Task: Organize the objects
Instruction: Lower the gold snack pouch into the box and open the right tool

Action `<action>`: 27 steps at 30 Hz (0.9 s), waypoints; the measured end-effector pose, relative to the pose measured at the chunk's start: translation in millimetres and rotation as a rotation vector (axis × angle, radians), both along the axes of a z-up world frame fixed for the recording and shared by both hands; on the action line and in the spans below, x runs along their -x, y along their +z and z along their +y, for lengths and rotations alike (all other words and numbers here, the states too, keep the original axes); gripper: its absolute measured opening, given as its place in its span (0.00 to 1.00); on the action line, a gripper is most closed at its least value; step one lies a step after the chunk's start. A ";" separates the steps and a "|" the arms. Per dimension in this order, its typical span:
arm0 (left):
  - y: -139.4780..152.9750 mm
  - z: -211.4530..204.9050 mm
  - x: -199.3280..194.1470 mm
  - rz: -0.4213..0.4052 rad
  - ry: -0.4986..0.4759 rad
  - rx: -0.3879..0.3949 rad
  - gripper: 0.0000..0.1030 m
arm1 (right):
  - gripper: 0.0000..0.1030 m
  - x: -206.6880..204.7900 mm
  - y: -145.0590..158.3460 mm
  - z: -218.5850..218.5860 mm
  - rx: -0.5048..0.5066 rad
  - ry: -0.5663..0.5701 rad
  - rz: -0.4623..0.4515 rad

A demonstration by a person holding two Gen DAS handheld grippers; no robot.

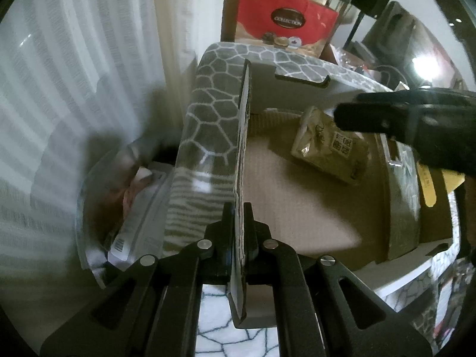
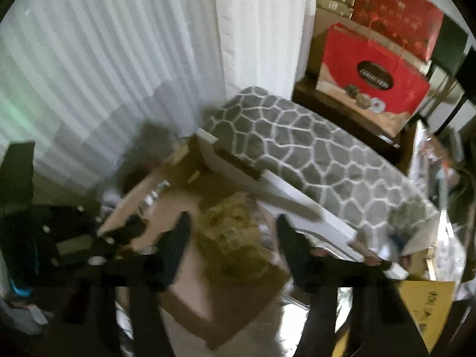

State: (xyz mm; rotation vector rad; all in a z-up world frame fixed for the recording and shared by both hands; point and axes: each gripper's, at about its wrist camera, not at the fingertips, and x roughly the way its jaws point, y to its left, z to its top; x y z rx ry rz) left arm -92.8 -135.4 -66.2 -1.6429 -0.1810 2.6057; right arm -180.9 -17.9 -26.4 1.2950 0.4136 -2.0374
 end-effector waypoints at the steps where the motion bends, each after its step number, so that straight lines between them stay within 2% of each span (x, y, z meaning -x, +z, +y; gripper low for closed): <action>1: 0.0 -0.3 -0.1 0.000 0.003 -0.004 0.05 | 0.32 2.6 -1.7 -2.7 0.015 -0.001 -0.024; 3: -0.4 -0.7 0.2 0.000 0.006 -0.004 0.05 | 0.23 8.2 -6.2 -6.8 0.061 -0.012 -0.074; 6: -0.7 -0.3 0.2 -0.001 0.005 -0.004 0.05 | 0.19 12.7 -14.2 -16.5 0.071 -0.020 -0.105; 11: -1.0 -0.3 0.4 0.000 0.009 -0.005 0.05 | 0.18 12.2 -23.1 -35.1 0.040 0.006 -0.117; 16: -1.2 -0.7 0.6 0.001 0.010 -0.005 0.05 | 0.18 4.2 -38.1 -43.4 -0.067 0.046 -0.147; 22: -0.9 -0.7 0.3 -0.001 0.009 -0.004 0.05 | 0.16 -11.2 -37.9 -25.8 -0.184 0.090 -0.123; 25: -0.8 -0.8 0.5 -0.002 0.011 -0.003 0.05 | 0.16 -13.4 -34.4 -18.9 -0.212 0.114 -0.112; 27: -0.7 -0.8 0.5 -0.001 0.011 -0.005 0.05 | 0.19 -12.4 -28.4 -14.2 -0.185 0.106 -0.112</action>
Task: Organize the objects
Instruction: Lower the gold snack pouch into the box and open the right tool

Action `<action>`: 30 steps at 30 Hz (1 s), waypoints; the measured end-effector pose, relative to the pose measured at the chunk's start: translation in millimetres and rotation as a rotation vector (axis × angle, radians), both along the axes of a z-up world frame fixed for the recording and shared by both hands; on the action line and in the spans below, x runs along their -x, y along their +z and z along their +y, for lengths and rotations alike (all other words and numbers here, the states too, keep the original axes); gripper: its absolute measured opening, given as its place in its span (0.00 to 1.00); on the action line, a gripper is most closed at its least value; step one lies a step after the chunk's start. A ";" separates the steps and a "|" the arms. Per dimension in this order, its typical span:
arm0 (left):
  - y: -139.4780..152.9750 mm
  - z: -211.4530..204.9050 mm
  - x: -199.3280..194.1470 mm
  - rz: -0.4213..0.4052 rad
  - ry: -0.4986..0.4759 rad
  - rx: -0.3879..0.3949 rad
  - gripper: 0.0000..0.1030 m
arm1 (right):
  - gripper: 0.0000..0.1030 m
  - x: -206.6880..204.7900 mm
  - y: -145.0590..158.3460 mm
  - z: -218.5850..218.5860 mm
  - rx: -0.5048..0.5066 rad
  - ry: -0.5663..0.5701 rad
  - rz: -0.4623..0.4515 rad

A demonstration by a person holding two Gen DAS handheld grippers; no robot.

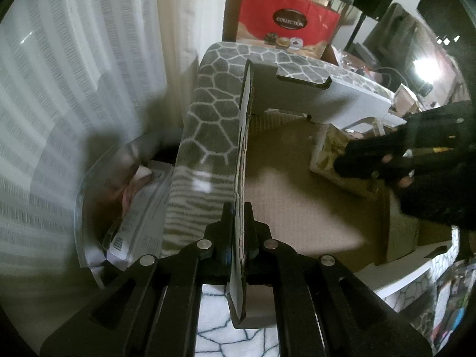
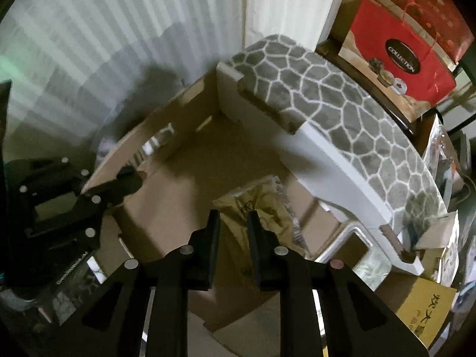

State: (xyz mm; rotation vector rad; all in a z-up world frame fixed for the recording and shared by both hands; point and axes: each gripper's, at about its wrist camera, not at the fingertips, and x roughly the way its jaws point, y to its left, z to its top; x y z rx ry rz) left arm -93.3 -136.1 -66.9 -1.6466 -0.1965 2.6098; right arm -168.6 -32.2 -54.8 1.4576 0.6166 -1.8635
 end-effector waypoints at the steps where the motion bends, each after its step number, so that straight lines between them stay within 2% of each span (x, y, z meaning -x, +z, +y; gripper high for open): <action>1: 0.0 -0.1 -0.1 0.000 0.000 -0.001 0.05 | 0.19 0.6 5.4 2.9 0.032 -0.011 -0.002; 3: 0.1 0.3 0.2 -0.001 0.003 0.002 0.05 | 0.22 -1.1 15.0 5.2 0.073 -0.026 0.009; 6: 0.2 0.1 0.3 -0.001 0.002 0.004 0.05 | 0.25 -8.2 21.2 5.0 0.083 -0.020 0.014; 11: -0.2 0.2 -0.1 0.000 0.005 0.001 0.05 | 0.24 -19.5 0.7 4.4 0.028 0.002 -0.080; 14: -0.2 -0.1 -0.1 -0.001 0.004 0.002 0.05 | 0.18 -18.3 -14.1 4.5 -0.056 -0.022 -0.034; 19: -0.6 -0.4 -0.5 -0.001 0.004 0.001 0.05 | 0.18 -4.2 -13.3 5.8 -0.097 -0.052 0.040; 23: -0.4 0.2 -0.1 -0.002 0.004 -0.001 0.05 | 0.15 3.4 -13.8 11.8 -0.110 -0.056 0.008; 25: -0.5 -0.1 -0.5 -0.002 0.003 0.001 0.05 | 0.20 1.1 -10.7 15.3 -0.125 -0.054 0.003; 30: -0.4 -0.3 -0.2 -0.002 0.005 0.000 0.05 | 0.22 -2.2 14.2 14.7 0.024 -0.060 -0.033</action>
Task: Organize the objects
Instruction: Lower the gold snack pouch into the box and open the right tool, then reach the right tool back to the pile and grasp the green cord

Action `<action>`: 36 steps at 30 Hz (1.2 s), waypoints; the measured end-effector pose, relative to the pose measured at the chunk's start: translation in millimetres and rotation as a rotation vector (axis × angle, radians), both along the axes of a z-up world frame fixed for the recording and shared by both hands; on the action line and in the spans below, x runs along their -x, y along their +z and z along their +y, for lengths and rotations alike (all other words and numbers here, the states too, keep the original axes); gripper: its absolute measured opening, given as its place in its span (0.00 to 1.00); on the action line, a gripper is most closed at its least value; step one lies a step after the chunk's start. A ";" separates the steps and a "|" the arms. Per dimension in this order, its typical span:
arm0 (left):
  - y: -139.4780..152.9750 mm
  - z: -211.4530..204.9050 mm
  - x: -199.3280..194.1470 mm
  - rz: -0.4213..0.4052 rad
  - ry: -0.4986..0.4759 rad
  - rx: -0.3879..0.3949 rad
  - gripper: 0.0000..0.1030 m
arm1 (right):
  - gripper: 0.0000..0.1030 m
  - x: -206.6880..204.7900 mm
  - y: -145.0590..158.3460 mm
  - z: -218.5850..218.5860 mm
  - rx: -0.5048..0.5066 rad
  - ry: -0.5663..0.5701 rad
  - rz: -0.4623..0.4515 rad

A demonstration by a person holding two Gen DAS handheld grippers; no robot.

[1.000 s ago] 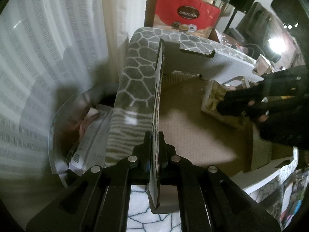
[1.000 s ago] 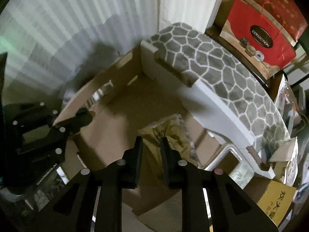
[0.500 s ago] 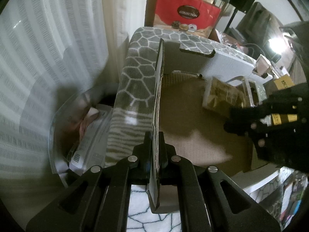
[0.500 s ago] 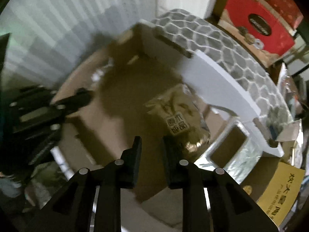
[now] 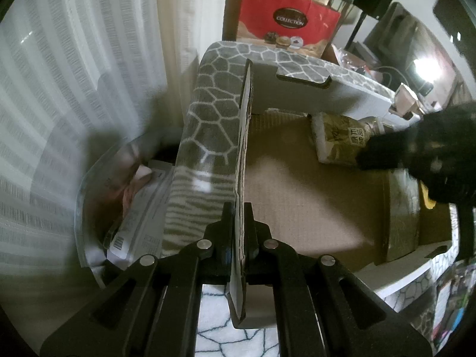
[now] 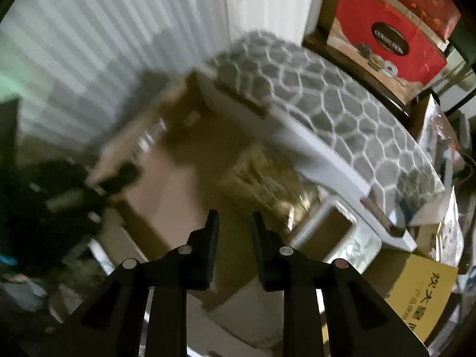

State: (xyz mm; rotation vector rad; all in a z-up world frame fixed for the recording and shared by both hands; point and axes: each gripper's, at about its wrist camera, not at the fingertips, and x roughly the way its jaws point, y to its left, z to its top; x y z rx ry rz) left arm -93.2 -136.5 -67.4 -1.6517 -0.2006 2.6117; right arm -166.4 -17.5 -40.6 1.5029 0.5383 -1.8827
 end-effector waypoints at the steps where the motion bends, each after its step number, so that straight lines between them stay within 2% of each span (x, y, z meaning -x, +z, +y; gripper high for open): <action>1: -0.1 -0.1 -0.3 0.000 0.001 -0.001 0.05 | 0.22 0.4 4.4 -3.5 0.019 -0.002 0.015; 4: -0.7 -1.9 -0.6 0.000 0.005 -0.002 0.05 | 0.22 5.0 8.1 -19.2 0.062 -0.010 0.045; 9: -2.1 -4.6 -0.4 -0.001 0.009 -0.006 0.05 | 0.21 24.3 -11.0 -35.9 0.136 -0.074 -0.038; 11: -2.1 -4.6 -0.5 -0.001 0.008 -0.005 0.05 | 0.20 27.2 -17.6 -39.3 0.136 -0.075 -0.040; 13: -2.1 -4.7 -1.0 -0.001 0.009 -0.007 0.05 | 0.20 26.2 -23.9 -40.7 0.095 -0.073 -0.020; 15: -1.9 -4.3 -1.3 0.000 0.010 -0.006 0.05 | 0.14 25.0 -30.9 -40.3 0.023 -0.078 0.011; 22: -0.7 -0.7 -3.2 0.002 0.008 0.011 0.04 | 0.14 25.3 -35.1 -20.5 -0.085 -0.093 0.058; 32: 0.2 2.6 -0.1 -0.005 0.013 0.015 0.04 | 0.13 20.5 -37.0 3.2 -0.215 -0.059 0.096; 34: 0.0 3.1 0.1 -0.006 0.014 0.017 0.04 | 0.13 17.1 -35.1 3.0 -0.223 -0.049 0.101; 36: 0.1 3.3 1.0 -0.007 0.013 0.019 0.04 | 0.18 14.7 -30.3 3.8 -0.203 -0.053 0.102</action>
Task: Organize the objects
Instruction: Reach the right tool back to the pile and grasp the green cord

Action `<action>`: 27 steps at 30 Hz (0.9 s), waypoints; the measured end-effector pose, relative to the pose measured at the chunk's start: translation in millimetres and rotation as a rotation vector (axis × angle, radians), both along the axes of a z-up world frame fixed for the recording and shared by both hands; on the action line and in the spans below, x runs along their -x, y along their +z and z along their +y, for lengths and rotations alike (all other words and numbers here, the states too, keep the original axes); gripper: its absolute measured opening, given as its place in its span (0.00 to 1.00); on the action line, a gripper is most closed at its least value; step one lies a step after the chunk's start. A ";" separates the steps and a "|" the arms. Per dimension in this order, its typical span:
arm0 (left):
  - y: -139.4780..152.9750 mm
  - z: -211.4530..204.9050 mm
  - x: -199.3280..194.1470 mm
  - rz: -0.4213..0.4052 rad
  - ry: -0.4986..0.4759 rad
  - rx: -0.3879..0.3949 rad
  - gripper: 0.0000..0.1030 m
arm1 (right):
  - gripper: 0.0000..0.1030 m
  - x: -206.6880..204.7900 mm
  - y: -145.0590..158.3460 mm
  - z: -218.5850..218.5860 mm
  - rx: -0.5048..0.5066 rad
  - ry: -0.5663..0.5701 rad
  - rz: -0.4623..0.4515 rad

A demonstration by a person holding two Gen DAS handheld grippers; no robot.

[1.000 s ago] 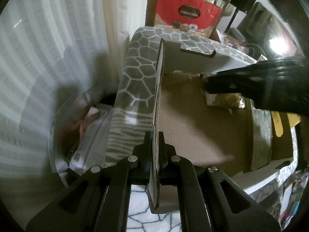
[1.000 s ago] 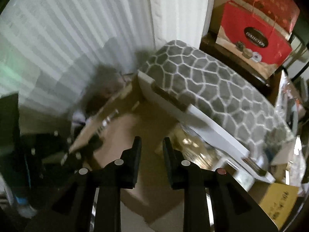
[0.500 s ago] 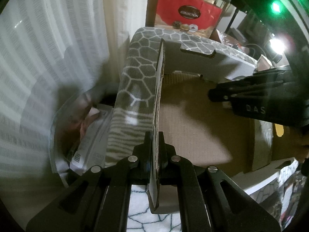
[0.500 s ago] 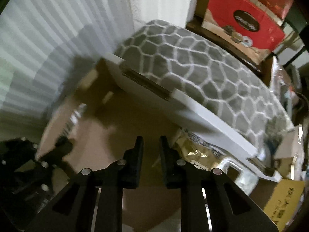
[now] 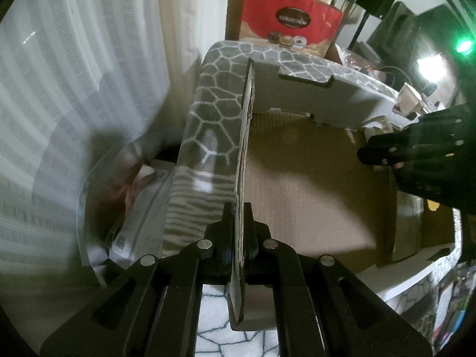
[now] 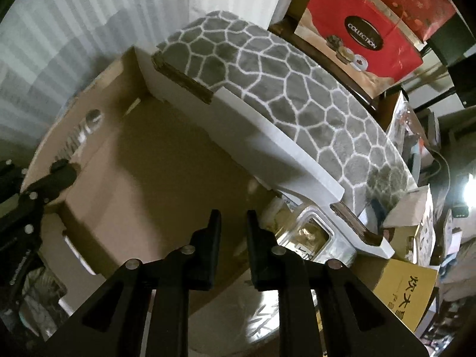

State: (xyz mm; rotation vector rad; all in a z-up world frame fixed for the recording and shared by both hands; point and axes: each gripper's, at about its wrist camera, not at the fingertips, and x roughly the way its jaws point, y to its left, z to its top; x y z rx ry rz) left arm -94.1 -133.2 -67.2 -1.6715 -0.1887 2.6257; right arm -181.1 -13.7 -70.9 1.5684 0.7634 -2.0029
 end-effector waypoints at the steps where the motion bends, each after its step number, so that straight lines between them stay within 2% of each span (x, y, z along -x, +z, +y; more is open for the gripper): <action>1: -0.4 0.0 -0.3 0.000 -0.001 0.000 0.04 | 0.18 -1.1 4.1 1.4 0.031 0.000 -0.005; 4: -0.2 -0.2 -0.2 -0.001 -0.001 0.001 0.04 | 0.23 -4.9 24.7 10.7 0.166 -0.009 -0.035; 9: -1.2 0.4 -1.0 -0.002 -0.005 0.010 0.04 | 0.26 -17.4 60.9 36.5 0.288 -0.048 -0.044; 15: -1.1 2.4 -3.1 -0.002 -0.012 0.024 0.04 | 0.32 -22.6 95.7 98.3 0.320 -0.164 0.009; 18: -1.3 3.3 -4.1 -0.001 -0.012 0.022 0.04 | 0.34 -25.6 107.0 132.8 0.306 -0.214 0.051; 27: -2.2 6.2 -2.4 -0.012 -0.013 0.031 0.04 | 0.37 -32.7 112.5 229.2 0.270 -0.378 0.133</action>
